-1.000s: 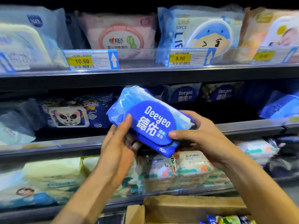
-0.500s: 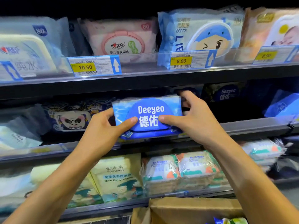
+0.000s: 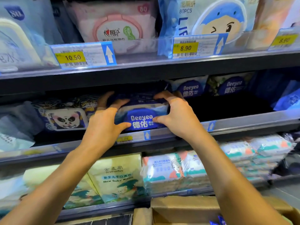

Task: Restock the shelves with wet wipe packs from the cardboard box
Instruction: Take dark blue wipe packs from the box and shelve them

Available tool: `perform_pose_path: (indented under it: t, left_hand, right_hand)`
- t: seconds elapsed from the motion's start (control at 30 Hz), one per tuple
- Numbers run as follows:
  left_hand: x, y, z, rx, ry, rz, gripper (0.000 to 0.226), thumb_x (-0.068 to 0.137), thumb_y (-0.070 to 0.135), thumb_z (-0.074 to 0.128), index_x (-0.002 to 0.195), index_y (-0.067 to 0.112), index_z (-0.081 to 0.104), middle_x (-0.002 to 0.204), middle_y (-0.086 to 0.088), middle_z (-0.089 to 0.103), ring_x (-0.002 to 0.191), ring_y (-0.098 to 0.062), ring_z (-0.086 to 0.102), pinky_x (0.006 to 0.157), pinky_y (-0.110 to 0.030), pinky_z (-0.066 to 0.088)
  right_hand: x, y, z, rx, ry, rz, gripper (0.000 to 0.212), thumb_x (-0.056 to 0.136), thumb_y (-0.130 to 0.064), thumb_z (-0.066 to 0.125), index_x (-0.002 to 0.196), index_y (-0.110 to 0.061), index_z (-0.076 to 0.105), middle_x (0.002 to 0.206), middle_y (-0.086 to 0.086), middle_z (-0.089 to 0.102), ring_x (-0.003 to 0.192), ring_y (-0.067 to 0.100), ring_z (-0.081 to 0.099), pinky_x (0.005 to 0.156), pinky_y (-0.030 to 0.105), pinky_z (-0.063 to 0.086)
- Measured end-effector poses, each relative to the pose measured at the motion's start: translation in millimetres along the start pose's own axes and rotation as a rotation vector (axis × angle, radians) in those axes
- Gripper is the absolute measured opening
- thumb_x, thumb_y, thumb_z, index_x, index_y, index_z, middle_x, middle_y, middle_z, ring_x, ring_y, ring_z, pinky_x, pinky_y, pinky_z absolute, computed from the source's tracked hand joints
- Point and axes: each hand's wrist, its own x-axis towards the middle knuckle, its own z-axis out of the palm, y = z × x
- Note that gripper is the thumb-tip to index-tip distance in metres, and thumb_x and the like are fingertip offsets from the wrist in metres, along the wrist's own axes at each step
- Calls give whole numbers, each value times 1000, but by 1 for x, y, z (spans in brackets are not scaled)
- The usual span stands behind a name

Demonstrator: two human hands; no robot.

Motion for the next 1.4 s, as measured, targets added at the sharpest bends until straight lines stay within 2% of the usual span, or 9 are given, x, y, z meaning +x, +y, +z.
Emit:
perform_pose_path:
  t: [0.1,0.2,0.4,0.5,0.6,0.9,1.07,1.2,1.4]
  left_hand:
    - [16,-1,-2,-42,-90,46,75,81,33,79,145,41,40,154,-1,37,125,-32,52,94,-39,47]
    - [25,-1,-8,21,-149,47,75,81,35,78,145,41,39,160,1,24,133,-31,45,101,-43,46]
    - [-2,15,-19,322,-93,-13,58,81,69,60,116,23,62,126,-14,61,102,-40,61,80,-43,51]
    - [-22,18,-19,286,35,188,70,75,80,51,114,24,65,117,-19,60,97,-45,57,80,-48,49]
    - [-46,20,-9,139,78,407,70,75,76,46,119,25,64,126,-9,58,113,-36,53,92,-50,48]
    - [-106,71,54,56,-225,748,76,75,74,51,134,26,54,132,2,58,118,-22,57,96,-37,49]
    - [-128,110,88,67,-455,871,86,76,80,47,143,28,41,141,3,50,127,-19,50,102,-31,42]
    - [-140,137,119,159,-698,930,92,78,76,54,152,30,26,154,4,33,140,-17,33,112,-29,30]
    - [-157,169,150,206,-857,866,93,80,73,56,154,29,21,155,5,28,140,-17,32,113,-29,30]
  right_hand:
    - [8,0,2,-1,7,12,55,76,-29,87,124,-36,61,109,-6,51,105,19,60,87,24,47]
    - [13,-2,3,-28,-11,18,58,76,-31,87,127,-36,60,114,-4,51,115,23,59,95,29,50]
    - [-7,-12,-8,-318,6,-43,57,83,-39,75,136,-34,55,128,10,64,120,37,57,96,45,52]
    - [-28,-12,-25,-311,-16,-57,76,82,-45,76,146,-30,40,136,9,54,127,34,50,101,51,48]
    - [-63,0,-42,-351,-84,-110,83,79,-48,78,148,-30,35,144,1,47,133,27,47,102,54,48]
    - [-176,64,-90,-527,-252,51,81,80,-46,76,149,-26,40,144,3,51,133,29,48,107,46,43]
    - [-216,94,-101,-540,-438,157,90,85,-52,72,158,-33,22,161,-2,37,146,22,37,112,38,39]
    - [-245,134,-106,-537,-536,215,88,84,-51,71,155,-34,22,159,-6,37,145,24,39,109,41,42]
    - [-283,193,-121,-495,-617,251,73,83,-44,74,145,-32,39,147,-4,49,137,24,43,102,33,38]
